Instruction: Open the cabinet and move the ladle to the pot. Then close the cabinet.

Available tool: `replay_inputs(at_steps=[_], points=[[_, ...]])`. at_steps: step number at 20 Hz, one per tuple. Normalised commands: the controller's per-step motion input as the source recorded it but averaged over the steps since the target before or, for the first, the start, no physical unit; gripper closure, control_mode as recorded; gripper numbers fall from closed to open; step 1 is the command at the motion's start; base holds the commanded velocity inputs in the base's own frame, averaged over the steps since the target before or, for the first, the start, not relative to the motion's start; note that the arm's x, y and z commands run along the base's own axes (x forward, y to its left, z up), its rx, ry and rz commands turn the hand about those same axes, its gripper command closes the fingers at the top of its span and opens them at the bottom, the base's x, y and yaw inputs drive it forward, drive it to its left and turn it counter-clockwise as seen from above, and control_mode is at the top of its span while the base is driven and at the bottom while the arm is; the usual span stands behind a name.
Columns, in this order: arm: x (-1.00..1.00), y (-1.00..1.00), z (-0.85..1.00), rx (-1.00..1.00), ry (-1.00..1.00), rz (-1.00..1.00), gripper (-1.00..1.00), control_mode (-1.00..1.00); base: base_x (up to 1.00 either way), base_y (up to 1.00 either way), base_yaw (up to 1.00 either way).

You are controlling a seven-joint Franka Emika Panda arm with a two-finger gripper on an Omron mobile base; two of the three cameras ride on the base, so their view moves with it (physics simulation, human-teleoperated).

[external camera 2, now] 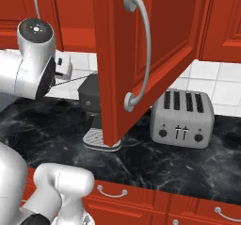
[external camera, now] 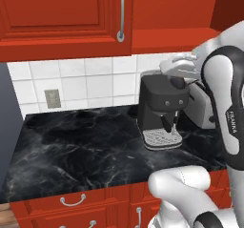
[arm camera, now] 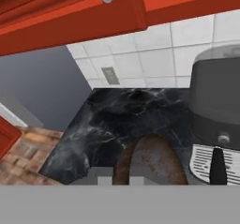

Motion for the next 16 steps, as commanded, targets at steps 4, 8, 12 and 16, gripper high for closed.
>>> replay_inputs(at_steps=[4, 8, 12, 16], points=[[-0.64, 0.06, -0.09, -0.22, 0.00, -0.04, 1.00, -1.00, 0.00, 0.00, 0.00], [-0.32, 0.05, -0.23, -0.20, 0.00, -0.01, 1.00, -1.00, 0.00, 0.00, 0.00], [-0.11, 0.03, -0.26, -0.18, 0.00, 0.00, 1.00, -1.00, 0.00, 0.00, 0.00], [-0.01, 0.00, -0.19, -0.13, 0.00, 0.00, 1.00, -1.00, 0.00, 0.00, 0.00]])
